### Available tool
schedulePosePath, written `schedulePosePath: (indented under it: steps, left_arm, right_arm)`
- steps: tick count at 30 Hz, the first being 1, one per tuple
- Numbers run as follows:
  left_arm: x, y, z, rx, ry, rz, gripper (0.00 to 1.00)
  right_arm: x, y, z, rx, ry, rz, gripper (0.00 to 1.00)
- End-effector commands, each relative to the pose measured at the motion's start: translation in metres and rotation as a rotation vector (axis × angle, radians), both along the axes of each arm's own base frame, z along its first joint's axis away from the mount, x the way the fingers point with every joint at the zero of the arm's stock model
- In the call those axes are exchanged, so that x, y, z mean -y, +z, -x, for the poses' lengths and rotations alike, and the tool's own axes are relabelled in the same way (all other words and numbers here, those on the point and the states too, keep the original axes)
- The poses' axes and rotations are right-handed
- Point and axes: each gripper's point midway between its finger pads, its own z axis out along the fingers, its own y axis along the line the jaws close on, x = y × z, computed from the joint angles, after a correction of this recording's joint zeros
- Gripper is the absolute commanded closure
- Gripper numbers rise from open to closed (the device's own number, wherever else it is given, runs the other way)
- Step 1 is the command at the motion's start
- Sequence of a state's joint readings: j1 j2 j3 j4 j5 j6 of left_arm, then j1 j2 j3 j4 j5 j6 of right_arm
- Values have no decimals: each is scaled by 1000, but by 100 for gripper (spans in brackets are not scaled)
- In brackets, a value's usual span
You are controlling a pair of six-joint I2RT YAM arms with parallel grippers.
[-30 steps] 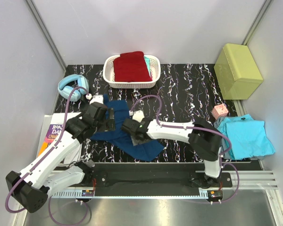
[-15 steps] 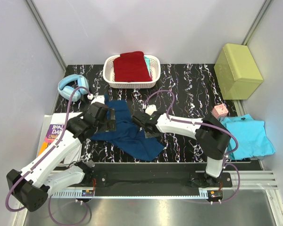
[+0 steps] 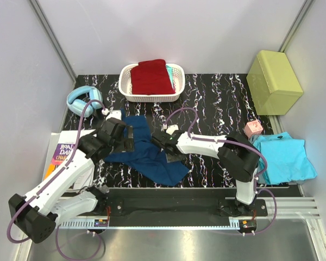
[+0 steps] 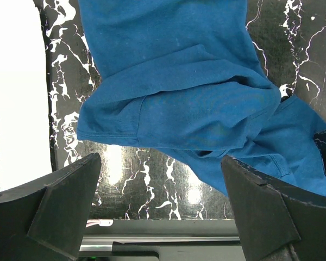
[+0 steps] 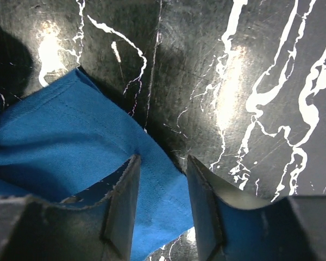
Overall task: Fold and stack the t-shirts
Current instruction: Flatten out the tshirt
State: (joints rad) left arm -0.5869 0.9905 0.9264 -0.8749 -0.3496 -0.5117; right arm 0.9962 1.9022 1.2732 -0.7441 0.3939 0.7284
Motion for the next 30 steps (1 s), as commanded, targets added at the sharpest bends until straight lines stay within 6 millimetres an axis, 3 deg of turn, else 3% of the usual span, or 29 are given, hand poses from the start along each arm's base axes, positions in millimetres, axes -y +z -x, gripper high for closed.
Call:
schedulePosePath:
  steps: [1, 7, 12, 16, 19, 20, 22, 24, 26, 27, 30]
  left_arm:
    - [6, 3, -4, 11, -27, 9, 1]
    - [6, 3, -4, 12, -27, 10, 1]
    - [7, 2, -4, 8, -28, 11, 1]
    - [6, 2, -3, 9, -27, 13, 1]
    - [6, 4, -3, 15, -28, 13, 1]
    - [6, 6, -4, 20, -32, 12, 1]
    - [5, 8, -4, 26, -31, 11, 1]
    - [6, 10, -6, 32, -33, 11, 1]
    - [7, 12, -8, 34, -33, 12, 1]
    - [8, 12, -8, 31, -34, 13, 1]
    - [9, 13, -8, 32, -36, 19, 1]
  right_arm:
    - [-12, 3, -5, 2, -7, -47, 57]
    - [-13, 3, -5, 1, -4, -47, 71]
    - [-13, 2, -4, -3, -20, -55, 91]
    - [-10, 11, -6, 23, -38, -52, 100]
    - [-3, 54, -22, 131, -59, -47, 100]
    - [6, 85, -30, 211, -69, -38, 100]
    - [5, 146, -49, 343, -58, -76, 100]
    - [19, 221, -69, 485, -81, -118, 100]
    - [36, 264, -78, 560, -111, -121, 100]
    - [41, 296, -84, 615, -120, -149, 100]
    - [66, 349, -86, 735, -160, -123, 100]
